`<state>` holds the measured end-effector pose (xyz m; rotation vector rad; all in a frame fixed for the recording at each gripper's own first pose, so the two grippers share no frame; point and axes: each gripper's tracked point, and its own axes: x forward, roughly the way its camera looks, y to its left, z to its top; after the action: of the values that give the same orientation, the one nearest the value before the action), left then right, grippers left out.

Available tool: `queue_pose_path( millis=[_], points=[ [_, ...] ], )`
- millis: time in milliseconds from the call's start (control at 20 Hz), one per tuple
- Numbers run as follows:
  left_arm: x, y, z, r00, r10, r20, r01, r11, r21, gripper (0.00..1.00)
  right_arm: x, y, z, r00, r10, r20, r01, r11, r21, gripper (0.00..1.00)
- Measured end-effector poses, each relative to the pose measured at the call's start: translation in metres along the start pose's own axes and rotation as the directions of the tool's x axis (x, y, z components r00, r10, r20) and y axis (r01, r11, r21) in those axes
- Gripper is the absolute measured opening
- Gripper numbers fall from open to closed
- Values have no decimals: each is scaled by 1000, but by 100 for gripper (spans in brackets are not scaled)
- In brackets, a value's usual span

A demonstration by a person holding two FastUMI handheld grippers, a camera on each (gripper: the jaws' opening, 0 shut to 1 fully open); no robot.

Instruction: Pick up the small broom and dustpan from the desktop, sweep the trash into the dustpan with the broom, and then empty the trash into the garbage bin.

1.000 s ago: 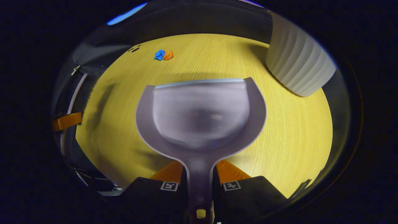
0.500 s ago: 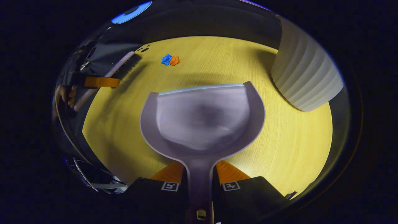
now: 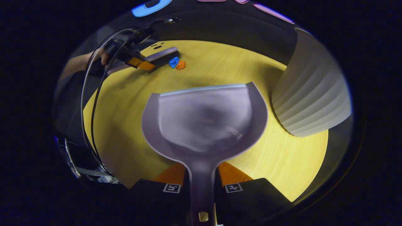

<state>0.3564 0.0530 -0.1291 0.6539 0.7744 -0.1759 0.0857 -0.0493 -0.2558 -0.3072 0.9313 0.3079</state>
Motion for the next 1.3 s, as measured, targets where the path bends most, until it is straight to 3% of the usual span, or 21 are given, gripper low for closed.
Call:
queue_pose_path(
  millis=[150, 350, 500, 1000, 1150, 1250, 1300],
  points=[
    [7, -6, 9, 999, -46, -15, 47, 993, 106, 31, 6, -6, -9, 1000, 6, -24, -7, 999, -45, 32],
    [7, -37, 20, 984, -176, -7, 173, 961, 215, 30, 9, -5, -9, 999, 34, -32, -36, 998, -50, 36],
    [4, -65, 24, 974, -223, -39, 225, 934, 279, 30, 11, -9, -11, 999, 38, -35, -40, 997, -71, 39],
    [-30, -187, 12, 876, -466, -126, 475, 787, 394, 29, 18, -13, -17, 999, 40, -22, -42, 994, -104, 36],
    [-54, -221, -6, 816, -551, -175, 574, 734, 363, 27, 14, -12, -9, 999, 36, -6, -36, 992, -118, 36],
    [-61, -233, -18, 810, -556, -187, 583, 728, 362, 30, 13, -11, -4, 999, 40, 5, -39, 992, -116, 36],
    [-61, -237, -19, 820, -546, -168, 568, 743, 355, 30, 12, -13, 0, 999, 41, 12, -40, 993, -114, 36]
  ],
)
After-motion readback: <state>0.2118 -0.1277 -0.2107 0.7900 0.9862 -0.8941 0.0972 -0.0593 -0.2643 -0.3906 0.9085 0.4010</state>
